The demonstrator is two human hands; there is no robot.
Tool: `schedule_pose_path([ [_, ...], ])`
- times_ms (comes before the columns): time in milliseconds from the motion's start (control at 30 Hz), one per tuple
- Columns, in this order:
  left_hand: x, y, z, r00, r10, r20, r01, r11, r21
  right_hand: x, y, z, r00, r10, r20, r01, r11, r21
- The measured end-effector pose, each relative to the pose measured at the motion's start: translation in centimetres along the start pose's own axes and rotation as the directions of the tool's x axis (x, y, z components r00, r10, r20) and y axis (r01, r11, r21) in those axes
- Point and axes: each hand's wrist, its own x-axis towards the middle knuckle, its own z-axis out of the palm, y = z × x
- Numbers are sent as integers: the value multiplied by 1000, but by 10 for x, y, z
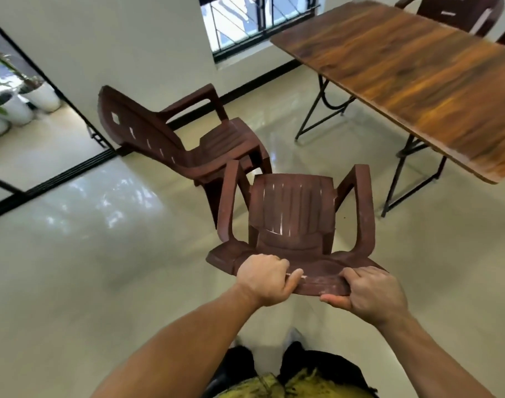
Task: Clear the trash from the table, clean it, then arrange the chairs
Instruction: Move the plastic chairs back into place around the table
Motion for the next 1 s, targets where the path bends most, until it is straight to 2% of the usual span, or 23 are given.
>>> schedule_pose_path([
  [133, 14, -18, -10, 998, 54, 16, -54, 999, -5, -4, -23, -5, 991, 130, -14, -130, 991, -38],
  [300, 37, -59, -13, 991, 131, 36, -131, 991, 4, 5, -78, -7, 947, 319, -28, -321, 943, -87],
  [433, 71, -72, -21, 949, 315, 9, -315, 947, 67, 23, -100, -10, 837, 546, 42, -537, 834, -128],
  [500, 90, -77, -26, 925, 377, 41, -379, 921, 90, 35, -101, -8, 781, 621, 68, -609, 781, -136],
  [567, 104, -78, -28, 914, 397, 89, -405, 908, 107, 45, -99, -8, 768, 636, 72, -625, 769, -133],
  [700, 127, -82, -28, 905, 396, 154, -412, 907, 90, 52, -92, -3, 793, 608, -16, -604, 783, -147],
  [833, 148, -79, -31, 894, 436, 102, -445, 890, 98, 59, -73, 2, 788, 616, -10, -608, 775, -172],
  [1000, 196, -80, -41, 909, 408, 82, -416, 902, 119, 102, -36, 5, 759, 649, 52, -636, 755, -158],
])
